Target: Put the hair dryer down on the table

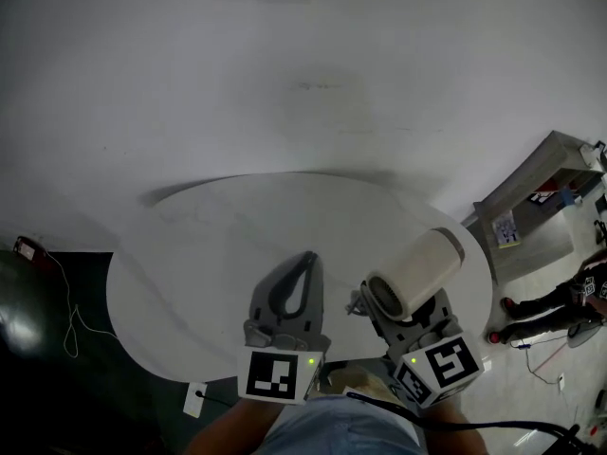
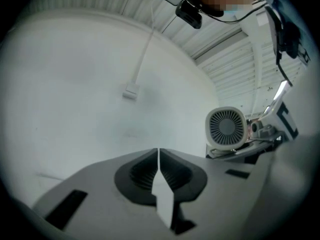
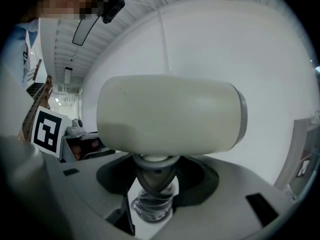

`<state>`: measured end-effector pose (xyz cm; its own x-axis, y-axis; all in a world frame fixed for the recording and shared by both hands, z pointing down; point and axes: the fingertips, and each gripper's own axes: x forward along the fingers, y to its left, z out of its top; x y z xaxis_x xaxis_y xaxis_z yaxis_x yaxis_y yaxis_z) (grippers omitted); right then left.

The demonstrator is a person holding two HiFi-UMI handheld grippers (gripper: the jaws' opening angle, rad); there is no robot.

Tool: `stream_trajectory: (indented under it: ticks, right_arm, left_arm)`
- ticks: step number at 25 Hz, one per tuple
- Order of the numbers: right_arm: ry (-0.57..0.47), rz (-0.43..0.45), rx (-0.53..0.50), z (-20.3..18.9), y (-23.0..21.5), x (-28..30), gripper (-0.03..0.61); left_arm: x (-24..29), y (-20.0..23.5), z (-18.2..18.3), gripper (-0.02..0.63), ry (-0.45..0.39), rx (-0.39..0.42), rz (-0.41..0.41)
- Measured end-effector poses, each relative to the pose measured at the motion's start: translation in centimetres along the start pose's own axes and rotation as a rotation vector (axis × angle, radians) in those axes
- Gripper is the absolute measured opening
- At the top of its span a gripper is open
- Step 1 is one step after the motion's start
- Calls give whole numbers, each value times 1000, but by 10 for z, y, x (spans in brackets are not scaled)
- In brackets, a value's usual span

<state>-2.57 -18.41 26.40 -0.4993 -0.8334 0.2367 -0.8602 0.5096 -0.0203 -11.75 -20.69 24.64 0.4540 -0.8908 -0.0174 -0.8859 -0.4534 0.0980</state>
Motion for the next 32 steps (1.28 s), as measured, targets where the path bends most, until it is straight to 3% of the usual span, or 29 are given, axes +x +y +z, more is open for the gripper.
stream_trajectory:
  ticks: [6, 18, 32]
  right_arm:
    - [10, -47, -21, 0, -25, 8, 218]
    - [81, -74, 43, -35, -106, 22, 218]
    - [207, -50, 136, -101, -163, 47, 218]
  left_arm:
    - [19, 1, -5, 17, 2, -19, -9]
    - [110, -49, -37, 17, 84, 14, -99]
    - [158, -53, -102, 17, 245, -23, -48]
